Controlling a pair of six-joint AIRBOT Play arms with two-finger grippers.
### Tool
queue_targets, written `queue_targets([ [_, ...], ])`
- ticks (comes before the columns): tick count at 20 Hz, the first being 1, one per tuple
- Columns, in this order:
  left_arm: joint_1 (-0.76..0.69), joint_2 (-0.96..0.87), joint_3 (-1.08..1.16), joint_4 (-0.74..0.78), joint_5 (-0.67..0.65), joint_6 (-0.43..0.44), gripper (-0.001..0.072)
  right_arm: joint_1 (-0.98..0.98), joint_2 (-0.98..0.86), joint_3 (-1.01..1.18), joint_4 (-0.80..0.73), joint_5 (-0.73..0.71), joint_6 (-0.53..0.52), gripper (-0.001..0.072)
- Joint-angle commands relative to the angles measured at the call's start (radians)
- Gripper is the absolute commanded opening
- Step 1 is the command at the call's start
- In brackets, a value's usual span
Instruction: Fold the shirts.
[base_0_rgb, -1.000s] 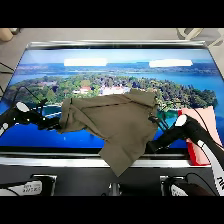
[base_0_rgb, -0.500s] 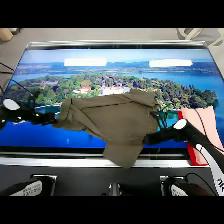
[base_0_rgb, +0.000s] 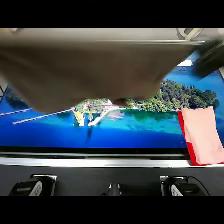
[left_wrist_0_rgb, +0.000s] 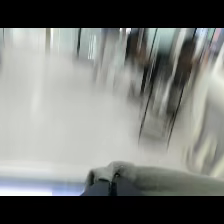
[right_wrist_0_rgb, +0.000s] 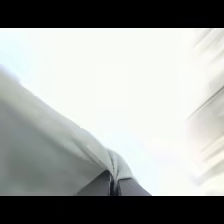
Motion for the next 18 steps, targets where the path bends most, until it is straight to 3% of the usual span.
queue_targets([
  [1, -0.003, 0.133, 0.095, -0.004, 0.175, -0.064, 0.0023, 0.0, 0.104, 0.273, -0.114, -0.157, 0.041, 0.0014],
  [6, 0.0, 0.138, 0.095, 0.045, 0.058, -0.062, 0.0023, 0.0, 0.126, 0.276, -0.181, 0.058, 0.083, 0.0014],
  [10, 0.0, 0.064, 0.084, 0.105, -0.225, -0.063, 0.0023, 0.0, 0.061, 0.275, -0.188, 0.235, 0.09, 0.0015],
  [12, 0.0, 0.009, 0.051, 0.126, -0.297, -0.06, 0.0023, 0.0, -0.035, 0.275, -0.205, 0.372, 0.121, 0.0017],
  [15, 0.0, -0.094, -0.06, 0.136, -0.311, -0.018, 0.0024, 0.0, -0.226, 0.213, -0.204, 0.464, 0.132, 0.0017],
  [18, -0.017, -0.245, -0.279, 0.117, -0.207, -0.018, 0.0025, 0.0, -0.454, 0.116, -0.199, 0.368, 0.164, 0.0016],
])
